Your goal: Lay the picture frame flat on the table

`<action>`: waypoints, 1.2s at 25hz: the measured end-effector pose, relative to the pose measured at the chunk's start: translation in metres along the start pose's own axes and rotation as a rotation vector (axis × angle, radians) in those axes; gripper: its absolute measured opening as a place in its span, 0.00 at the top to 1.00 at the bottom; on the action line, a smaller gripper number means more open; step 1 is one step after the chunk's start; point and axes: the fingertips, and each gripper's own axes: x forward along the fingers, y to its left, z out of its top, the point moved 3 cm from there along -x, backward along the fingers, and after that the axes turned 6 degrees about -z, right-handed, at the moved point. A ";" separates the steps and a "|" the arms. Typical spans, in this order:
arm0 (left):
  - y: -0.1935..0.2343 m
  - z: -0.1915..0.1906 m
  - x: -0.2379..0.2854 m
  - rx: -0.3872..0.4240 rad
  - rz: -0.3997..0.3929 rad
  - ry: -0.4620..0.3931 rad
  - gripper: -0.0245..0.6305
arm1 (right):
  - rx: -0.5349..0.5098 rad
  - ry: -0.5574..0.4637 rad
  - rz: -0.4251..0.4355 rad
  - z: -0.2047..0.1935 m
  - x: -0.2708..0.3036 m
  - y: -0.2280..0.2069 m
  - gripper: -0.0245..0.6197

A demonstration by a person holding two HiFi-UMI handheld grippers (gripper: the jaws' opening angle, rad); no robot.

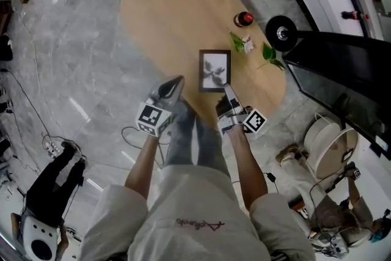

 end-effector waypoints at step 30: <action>0.043 -0.086 0.035 -0.068 0.008 0.037 0.96 | 0.030 0.010 -0.100 -0.005 0.079 -0.124 0.84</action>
